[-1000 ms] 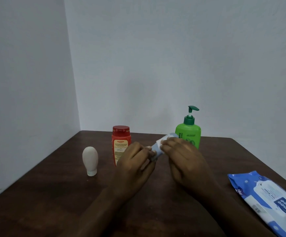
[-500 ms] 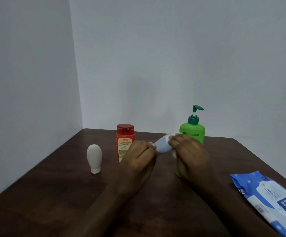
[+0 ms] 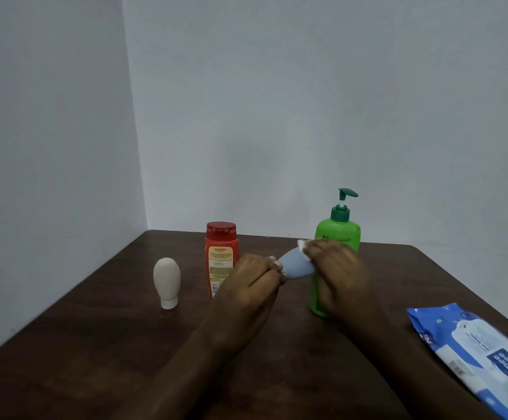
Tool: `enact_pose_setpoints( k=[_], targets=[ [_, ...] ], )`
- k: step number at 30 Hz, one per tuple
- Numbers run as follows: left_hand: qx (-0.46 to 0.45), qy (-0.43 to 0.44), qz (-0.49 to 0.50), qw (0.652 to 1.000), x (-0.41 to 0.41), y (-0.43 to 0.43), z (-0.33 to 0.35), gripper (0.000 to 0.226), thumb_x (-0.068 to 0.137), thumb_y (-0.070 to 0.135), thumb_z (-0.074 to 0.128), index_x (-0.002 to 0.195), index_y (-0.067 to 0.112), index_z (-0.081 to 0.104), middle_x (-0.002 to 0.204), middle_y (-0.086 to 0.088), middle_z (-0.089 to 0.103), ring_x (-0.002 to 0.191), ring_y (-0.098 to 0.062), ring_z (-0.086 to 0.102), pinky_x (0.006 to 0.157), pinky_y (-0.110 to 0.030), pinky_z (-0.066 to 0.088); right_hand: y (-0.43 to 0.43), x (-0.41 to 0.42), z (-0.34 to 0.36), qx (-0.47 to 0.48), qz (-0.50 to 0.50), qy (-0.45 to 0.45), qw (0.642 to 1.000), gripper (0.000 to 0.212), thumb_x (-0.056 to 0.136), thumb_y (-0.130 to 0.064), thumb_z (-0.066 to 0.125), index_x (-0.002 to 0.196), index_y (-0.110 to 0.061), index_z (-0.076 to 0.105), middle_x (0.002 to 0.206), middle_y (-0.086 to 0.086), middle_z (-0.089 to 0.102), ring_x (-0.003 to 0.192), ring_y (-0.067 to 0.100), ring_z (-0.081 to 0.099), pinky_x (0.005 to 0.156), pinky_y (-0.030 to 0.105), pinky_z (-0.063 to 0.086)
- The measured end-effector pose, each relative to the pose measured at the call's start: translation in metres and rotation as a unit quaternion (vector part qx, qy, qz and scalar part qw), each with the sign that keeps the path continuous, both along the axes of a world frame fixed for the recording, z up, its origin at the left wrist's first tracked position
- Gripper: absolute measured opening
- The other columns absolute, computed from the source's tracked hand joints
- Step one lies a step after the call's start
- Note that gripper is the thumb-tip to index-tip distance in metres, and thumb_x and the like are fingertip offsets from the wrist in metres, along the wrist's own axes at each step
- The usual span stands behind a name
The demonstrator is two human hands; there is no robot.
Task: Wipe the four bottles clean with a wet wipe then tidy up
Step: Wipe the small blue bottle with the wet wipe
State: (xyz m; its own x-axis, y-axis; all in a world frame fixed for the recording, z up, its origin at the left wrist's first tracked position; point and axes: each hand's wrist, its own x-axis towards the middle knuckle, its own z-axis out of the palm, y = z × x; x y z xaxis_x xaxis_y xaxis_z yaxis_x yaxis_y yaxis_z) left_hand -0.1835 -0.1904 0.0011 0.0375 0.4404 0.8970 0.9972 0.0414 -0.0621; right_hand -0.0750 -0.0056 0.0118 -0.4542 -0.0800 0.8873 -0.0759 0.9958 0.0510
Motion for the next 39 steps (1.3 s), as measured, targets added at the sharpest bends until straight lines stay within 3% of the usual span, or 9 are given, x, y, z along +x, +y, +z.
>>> enact_pose_setpoints(
  k=[4, 10, 16, 21, 24, 29, 32, 35, 39],
  targets=[
    [-0.018, 0.021, -0.004, 1.000, 0.001, 0.001, -0.002, 0.013, 0.093, 0.000, 0.071, 0.106, 0.002, 0.073, 0.106, -0.012, 0.069, 0.099, -0.024, 0.063, 0.085, -0.032, 0.053, 0.015, 0.002, -0.001, -0.037, -0.025, 0.015, 0.999, 0.041, 0.085, -0.006, 0.044, 0.116, 0.003, 0.070, 0.115, 0.020, 0.071, 0.113, 0.025, 0.058, 0.103, 0.039, 0.046],
    [-0.031, 0.035, -0.007, 0.999, 0.000, 0.000, -0.004, 0.024, 0.094, 0.002, 0.071, 0.118, 0.003, 0.073, 0.114, -0.012, 0.070, 0.102, -0.025, 0.063, 0.081, -0.033, 0.053, -0.025, 0.001, 0.000, 0.002, 0.047, -0.050, 0.998, 0.036, 0.093, -0.008, 0.046, 0.120, -0.004, 0.068, 0.121, 0.010, 0.069, 0.118, 0.022, 0.059, 0.106, 0.031, 0.043],
    [-0.013, 0.011, -0.010, 1.000, 0.000, 0.002, -0.002, 0.013, 0.092, 0.000, 0.073, 0.105, 0.002, 0.073, 0.105, -0.013, 0.068, 0.097, -0.024, 0.064, 0.077, -0.037, 0.054, 0.004, 0.007, 0.006, -0.070, 0.013, 0.021, 0.997, 0.038, 0.087, -0.007, 0.044, 0.115, -0.003, 0.069, 0.112, 0.013, 0.071, 0.107, 0.020, 0.060, 0.095, 0.035, 0.049],
    [-0.002, -0.028, -0.013, 1.000, -0.001, 0.002, -0.003, 0.010, 0.090, 0.001, 0.076, 0.097, 0.004, 0.070, 0.097, -0.007, 0.064, 0.087, -0.018, 0.058, 0.068, -0.036, 0.050, -0.011, 0.004, -0.001, 0.032, 0.037, 0.011, 0.999, 0.036, 0.096, -0.004, 0.042, 0.121, 0.001, 0.068, 0.122, 0.017, 0.069, 0.119, 0.028, 0.062, 0.109, 0.041, 0.047],
    [0.009, -0.039, -0.003, 0.999, -0.003, 0.001, -0.003, 0.011, 0.089, 0.001, 0.077, 0.096, 0.005, 0.070, 0.095, -0.006, 0.063, 0.085, -0.019, 0.058, 0.068, -0.036, 0.050, -0.026, 0.004, -0.002, 0.107, 0.039, -0.032, 0.993, 0.035, 0.100, -0.006, 0.045, 0.123, 0.000, 0.069, 0.127, 0.015, 0.068, 0.123, 0.030, 0.061, 0.109, 0.043, 0.046],
    [0.011, -0.003, -0.002, 1.000, 0.000, 0.001, -0.002, 0.005, 0.093, 0.001, 0.074, 0.097, 0.003, 0.072, 0.097, -0.009, 0.066, 0.088, -0.021, 0.062, 0.072, -0.036, 0.052, 0.002, 0.004, 0.002, 0.024, -0.008, -0.014, 1.000, 0.042, 0.090, -0.006, 0.044, 0.123, -0.002, 0.069, 0.125, 0.015, 0.069, 0.118, 0.031, 0.064, 0.108, 0.043, 0.047],
    [0.013, -0.015, -0.013, 1.000, 0.001, 0.003, -0.004, 0.014, 0.091, 0.002, 0.076, 0.103, 0.005, 0.069, 0.099, -0.008, 0.066, 0.090, -0.020, 0.062, 0.074, -0.034, 0.053, 0.016, 0.007, 0.000, -0.014, -0.039, 0.000, 0.999, 0.043, 0.087, -0.007, 0.043, 0.120, 0.000, 0.069, 0.123, 0.016, 0.070, 0.117, 0.031, 0.064, 0.104, 0.046, 0.049],
    [0.025, -0.068, -0.020, 0.997, -0.002, 0.002, -0.007, 0.027, 0.086, 0.007, 0.081, 0.106, 0.011, 0.064, 0.100, -0.005, 0.063, 0.089, -0.017, 0.063, 0.070, -0.035, 0.055, 0.001, 0.007, 0.000, 0.026, -0.014, -0.001, 1.000, 0.042, 0.093, -0.004, 0.041, 0.126, 0.001, 0.067, 0.127, 0.017, 0.068, 0.123, 0.028, 0.061, 0.109, 0.045, 0.047],
    [0.036, -0.099, -0.010, 0.994, -0.003, 0.000, -0.005, 0.016, 0.088, 0.017, 0.078, 0.096, 0.007, 0.068, 0.095, -0.003, 0.062, 0.082, -0.013, 0.060, 0.065, -0.032, 0.051, -0.023, 0.006, -0.001, 0.125, 0.029, -0.021, 0.991, 0.038, 0.102, -0.004, 0.040, 0.126, 0.001, 0.069, 0.132, 0.016, 0.067, 0.129, 0.030, 0.059, 0.114, 0.044, 0.042]
  ],
)
